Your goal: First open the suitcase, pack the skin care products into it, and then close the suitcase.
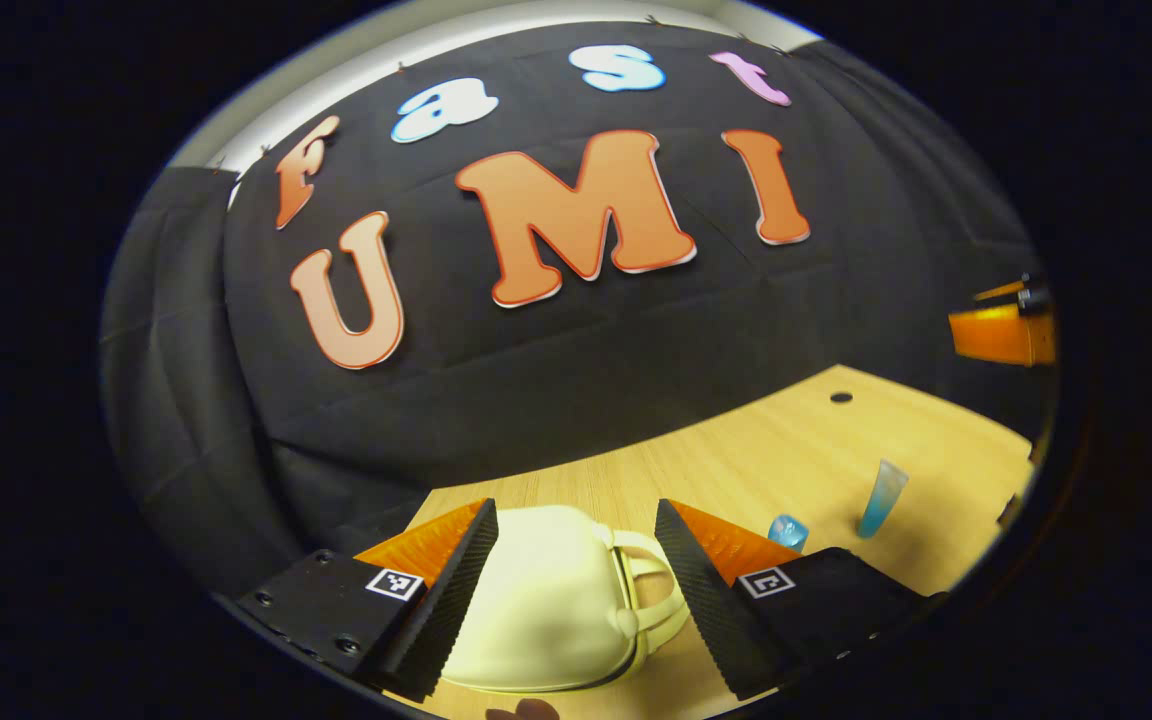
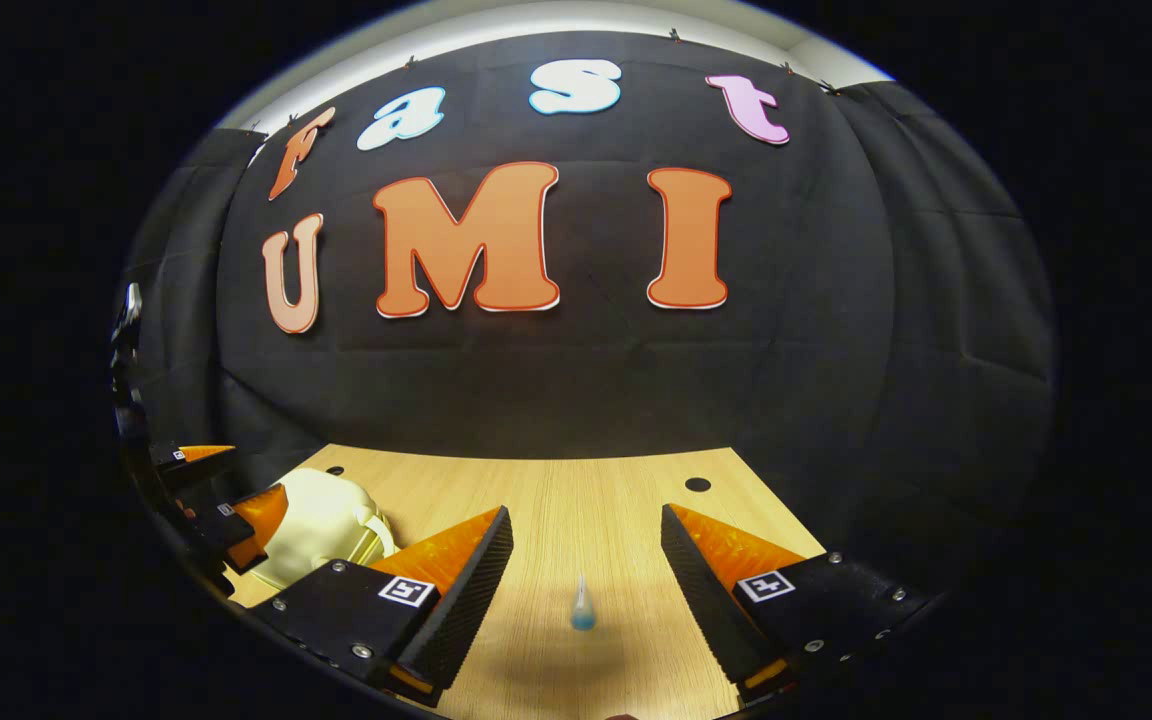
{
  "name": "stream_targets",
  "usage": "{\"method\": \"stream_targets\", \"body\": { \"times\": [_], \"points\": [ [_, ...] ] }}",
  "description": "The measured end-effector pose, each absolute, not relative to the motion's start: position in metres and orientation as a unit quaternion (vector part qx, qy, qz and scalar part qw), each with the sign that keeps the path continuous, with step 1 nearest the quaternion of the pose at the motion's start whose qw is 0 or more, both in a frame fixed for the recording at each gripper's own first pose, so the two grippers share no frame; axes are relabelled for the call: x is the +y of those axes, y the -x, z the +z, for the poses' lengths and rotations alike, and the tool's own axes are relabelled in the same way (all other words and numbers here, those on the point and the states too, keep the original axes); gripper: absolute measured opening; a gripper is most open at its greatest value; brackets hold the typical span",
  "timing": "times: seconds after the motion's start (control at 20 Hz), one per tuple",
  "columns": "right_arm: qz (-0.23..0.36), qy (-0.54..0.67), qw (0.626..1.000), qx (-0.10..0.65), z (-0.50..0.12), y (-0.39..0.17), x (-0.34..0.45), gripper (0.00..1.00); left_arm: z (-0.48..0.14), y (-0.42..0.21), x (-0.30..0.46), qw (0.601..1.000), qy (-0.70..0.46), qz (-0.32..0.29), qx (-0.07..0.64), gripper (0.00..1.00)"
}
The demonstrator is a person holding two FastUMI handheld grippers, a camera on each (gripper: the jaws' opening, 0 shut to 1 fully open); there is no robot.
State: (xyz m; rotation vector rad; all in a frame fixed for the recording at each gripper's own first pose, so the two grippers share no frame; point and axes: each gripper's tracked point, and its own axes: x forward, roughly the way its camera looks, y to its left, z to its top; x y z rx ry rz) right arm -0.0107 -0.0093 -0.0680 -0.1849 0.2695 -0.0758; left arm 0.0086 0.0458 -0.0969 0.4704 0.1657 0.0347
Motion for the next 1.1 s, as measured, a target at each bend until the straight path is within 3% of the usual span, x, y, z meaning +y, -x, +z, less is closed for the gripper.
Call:
{"method": "stream_targets", "body": {
  "times": [0.7, 1.1],
  "points": [
    [-0.101, 0.077, 0.974, 0.188, -0.100, 0.036, -0.068, 0.94, -0.219, -0.016, 0.037, 0.860, -0.479, -0.044, 0.170, 0.98],
    [-0.143, 0.060, 0.966, 0.208, -0.112, 0.042, -0.099, 0.94, -0.252, -0.051, 0.042, 0.825, -0.521, -0.045, 0.216, 0.98]
  ]
}}
